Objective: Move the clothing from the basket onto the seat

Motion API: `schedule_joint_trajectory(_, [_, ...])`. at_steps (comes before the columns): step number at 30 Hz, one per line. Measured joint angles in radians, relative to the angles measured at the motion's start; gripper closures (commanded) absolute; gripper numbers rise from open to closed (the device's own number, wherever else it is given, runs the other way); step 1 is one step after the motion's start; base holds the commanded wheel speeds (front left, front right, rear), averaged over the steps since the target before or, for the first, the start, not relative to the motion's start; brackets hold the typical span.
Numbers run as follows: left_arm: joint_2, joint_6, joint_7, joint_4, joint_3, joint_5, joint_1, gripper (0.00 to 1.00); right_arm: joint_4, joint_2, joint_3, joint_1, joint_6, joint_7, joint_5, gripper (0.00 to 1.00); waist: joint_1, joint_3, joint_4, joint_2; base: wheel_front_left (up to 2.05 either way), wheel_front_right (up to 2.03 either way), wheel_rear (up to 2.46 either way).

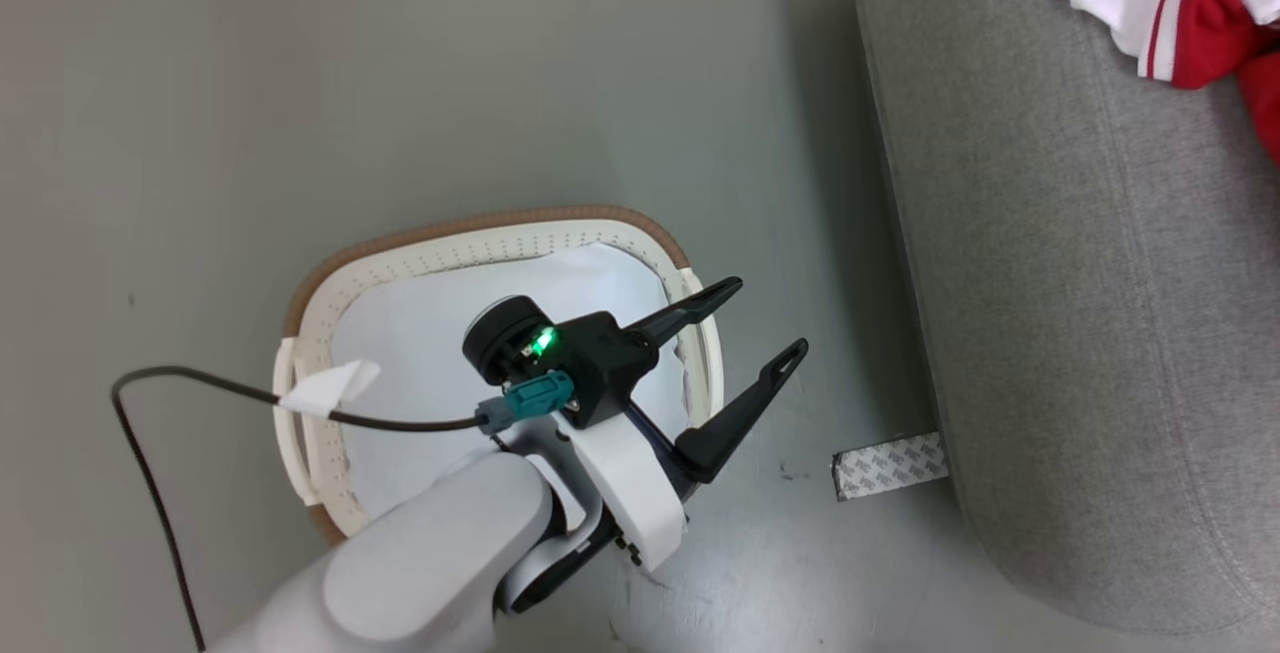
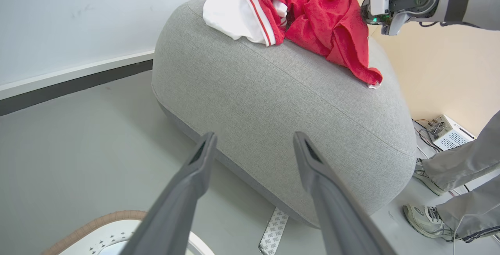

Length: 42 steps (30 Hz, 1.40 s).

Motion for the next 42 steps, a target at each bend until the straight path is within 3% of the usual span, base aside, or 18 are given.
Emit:
schedule_joint_trajectory(1, [-0.002, 0.000, -0.002, 0.002, -0.001, -0.001, 0.000, 0.00, 0.004, 0.002, 0.007, 0.001, 0.000, 0.010, 0.007, 0.05, 0.0000, -0.005, -0.001, 0.0000, 0.00, 0.00, 0.00])
schedule_joint_trajectory(2, [-0.004, 0.000, -0.003, 0.005, -0.002, -0.002, 0.001, 0.00, 0.004, 0.002, 0.012, 0.001, 0.000, 0.015, 0.015, 0.00, 0.0000, -0.011, -0.002, 0.0000, 0.00, 0.00, 0.00])
schedule_joint_trajectory(14, [-0.030, 0.010, -0.048, 0.059, 0.025, -0.065, 0.070, 0.00, -0.049, -0.027, 0.137, 0.070, 0.000, 0.081, 0.063, 0.00, -0.0001, -0.149, -0.011, 0.0001, 0.00, 0.00, 0.00])
schedule_joint_trajectory(27, [-0.025, 0.063, -0.088, 0.093, 0.167, -0.124, 0.201, 0.00, -0.320, -0.073, 0.265, 0.199, 0.000, -0.004, 0.118, 0.00, -0.0003, -0.396, 0.013, 0.0001, 0.00, 0.00, 0.00])
schedule_joint_trajectory(36, [-0.013, 0.094, -0.089, 0.055, 0.349, -0.141, 0.315, 0.00, -0.516, -0.053, 0.268, 0.311, 0.000, -0.118, 0.124, 0.00, -0.0005, -0.524, 0.064, 0.0001, 0.00, 0.00, 0.00])
schedule_joint_trajectory(42, [-0.018, 0.114, -0.089, 0.041, 0.457, -0.098, 0.398, 0.00, -0.578, 0.013, 0.204, 0.431, 0.000, -0.213, 0.109, 0.00, -0.0004, -0.576, 0.102, 0.0001, 0.00, 0.00, 0.00])
